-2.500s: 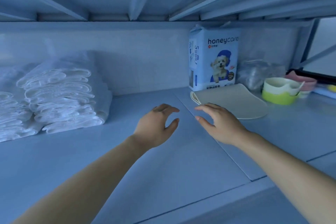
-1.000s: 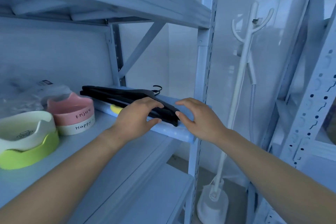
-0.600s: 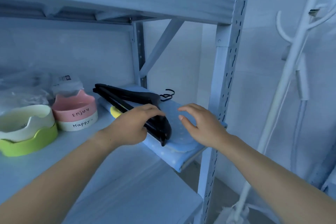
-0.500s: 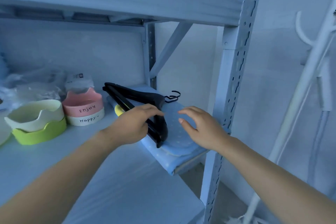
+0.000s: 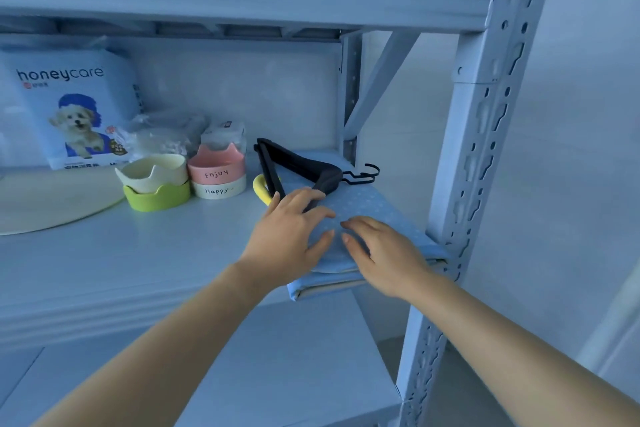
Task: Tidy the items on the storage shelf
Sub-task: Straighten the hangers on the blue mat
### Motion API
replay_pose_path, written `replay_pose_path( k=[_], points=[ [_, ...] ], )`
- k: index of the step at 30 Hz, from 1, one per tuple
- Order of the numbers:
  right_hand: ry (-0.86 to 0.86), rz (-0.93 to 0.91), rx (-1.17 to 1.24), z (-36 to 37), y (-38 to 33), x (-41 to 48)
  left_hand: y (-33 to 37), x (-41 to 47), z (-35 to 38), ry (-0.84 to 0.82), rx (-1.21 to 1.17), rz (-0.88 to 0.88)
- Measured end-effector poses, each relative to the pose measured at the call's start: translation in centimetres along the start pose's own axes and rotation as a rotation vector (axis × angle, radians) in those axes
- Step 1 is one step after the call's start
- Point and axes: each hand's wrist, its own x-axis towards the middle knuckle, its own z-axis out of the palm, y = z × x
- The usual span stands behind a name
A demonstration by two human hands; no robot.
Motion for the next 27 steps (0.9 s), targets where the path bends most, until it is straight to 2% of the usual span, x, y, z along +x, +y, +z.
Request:
replay_pose_path(
  k=[3,8,12,17,19,21,23,27],
  points=[
    [-0.019,-0.04,-0.016,-0.5,1.0,-0.6,0.9,-0.6,0.4,0.049,0.02,0.044],
    [-0.11,-0.074,-0.026,-1.3,2.8,-1.3,1.3,-0.2,1.3,-0.049,0.14,0.05],
    [-0.2,-0.066,-0.001,-1.4,3.2,-1.1,1.1,0.1,1.4,-0.044,0.181,0.066],
    [-0.203,-0.052,0.037,-1.2,3.4,-1.1,1.2,-0.2,1.4,0.033,0.145,0.084],
    [-0.2,-0.048,0.041,-1.1,3.4,-1.1,1.0,-0.3,1.0,0.094,0.105,0.054],
    [-0.197,-0.051,0.039,-1.1,3.4,-1.1,0.1,-0.4,0.4,0.1,0.054,-0.05],
    [-0.204,-0.055,0.046,-1.3,3.5,-1.1,-0.9,-0.6,0.0,0.049,-0.001,-0.133],
    [-0.249,-0.051,0.039,-1.4,3.4,-1.0,-1.7,-1.6,-0.2,-0.075,-0.086,-0.164]
  ],
)
